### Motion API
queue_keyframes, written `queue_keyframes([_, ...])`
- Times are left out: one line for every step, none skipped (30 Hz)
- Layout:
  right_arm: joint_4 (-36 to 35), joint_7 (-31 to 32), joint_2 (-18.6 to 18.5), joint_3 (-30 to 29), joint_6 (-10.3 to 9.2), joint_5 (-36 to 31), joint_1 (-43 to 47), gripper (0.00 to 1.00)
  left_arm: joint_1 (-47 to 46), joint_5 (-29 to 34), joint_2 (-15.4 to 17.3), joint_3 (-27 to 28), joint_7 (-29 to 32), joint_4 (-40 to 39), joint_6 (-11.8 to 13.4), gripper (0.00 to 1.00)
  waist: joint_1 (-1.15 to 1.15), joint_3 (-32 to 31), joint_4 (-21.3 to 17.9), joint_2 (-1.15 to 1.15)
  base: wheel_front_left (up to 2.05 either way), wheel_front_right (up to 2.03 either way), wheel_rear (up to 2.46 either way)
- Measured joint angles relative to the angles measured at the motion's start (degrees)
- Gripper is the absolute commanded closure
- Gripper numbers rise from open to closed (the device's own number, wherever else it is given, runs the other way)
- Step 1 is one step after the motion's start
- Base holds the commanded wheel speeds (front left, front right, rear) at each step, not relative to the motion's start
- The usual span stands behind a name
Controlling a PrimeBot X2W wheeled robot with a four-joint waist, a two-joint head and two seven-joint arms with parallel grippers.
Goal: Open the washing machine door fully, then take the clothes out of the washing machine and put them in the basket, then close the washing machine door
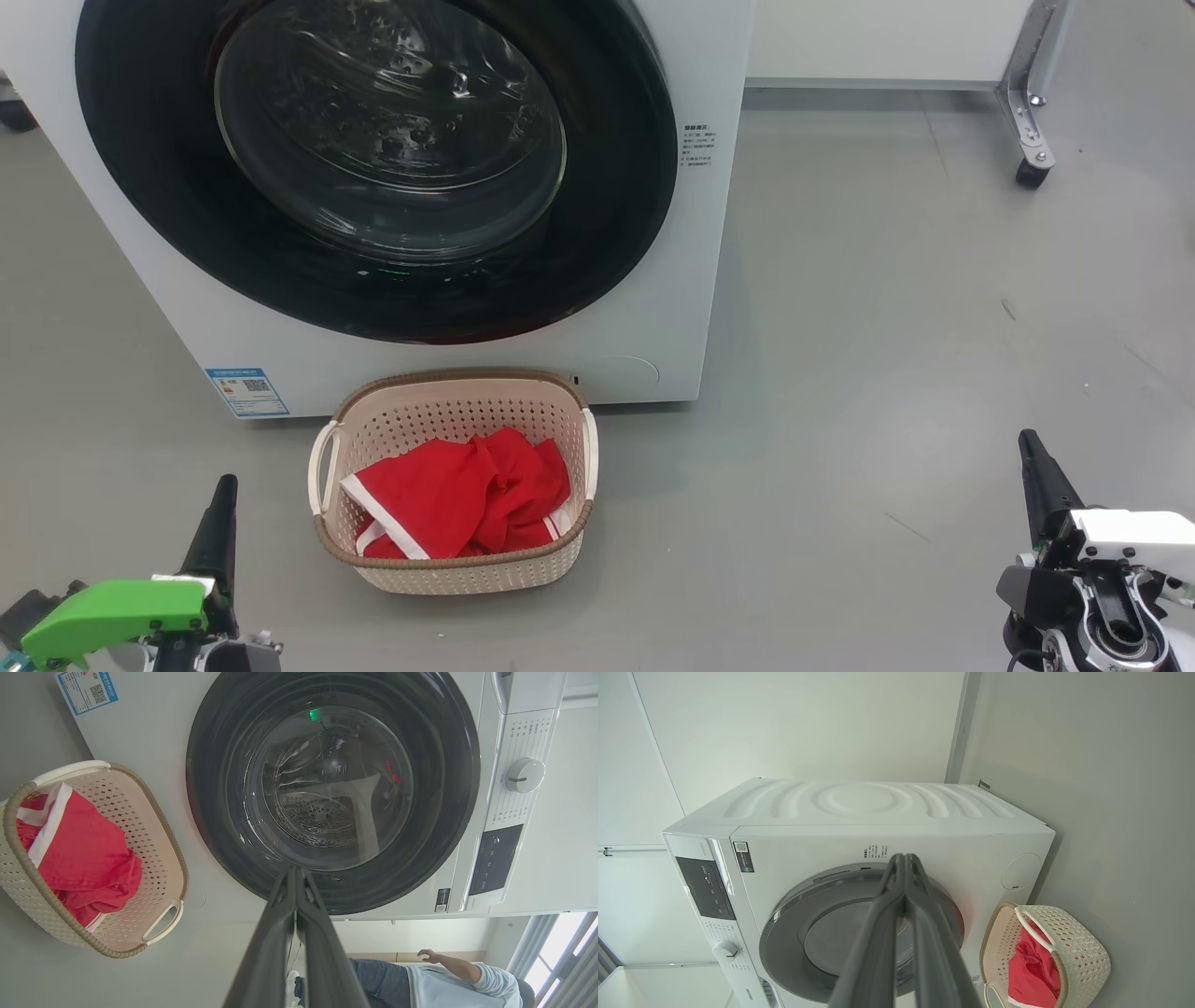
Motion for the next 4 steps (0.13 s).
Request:
queue_keyframes([0.0, 0.0, 0.0, 0.0, 0.00, 0.0, 0.0, 1.00, 0.0, 0.0, 0.0, 0.0, 0.0, 0.0, 0.0, 1.00, 0.00, 0.0, 0.0, 0.00, 0.00, 0.00, 0.00])
queue_keyframes([0.0, 0.0, 0.0, 0.0, 0.00, 0.0, 0.0, 1.00, 0.0, 0.0, 0.0, 0.0, 0.0, 0.0, 0.0, 1.00, 0.00, 0.0, 0.0, 0.00, 0.00, 0.00, 0.00])
queue_keyframes([0.0, 0.0, 0.0, 0.0, 0.00, 0.0, 0.0, 1.00, 0.0, 0.0, 0.0, 0.0, 0.0, 0.0, 0.0, 1.00, 0.00, 0.0, 0.0, 0.00, 0.00, 0.00, 0.00])
queue_keyframes([0.0, 0.0, 0.0, 0.0, 0.00, 0.0, 0.0, 1.00, 0.0, 0.0, 0.0, 0.0, 0.0, 0.0, 0.0, 1.00, 0.00, 0.0, 0.0, 0.00, 0.00, 0.00, 0.00])
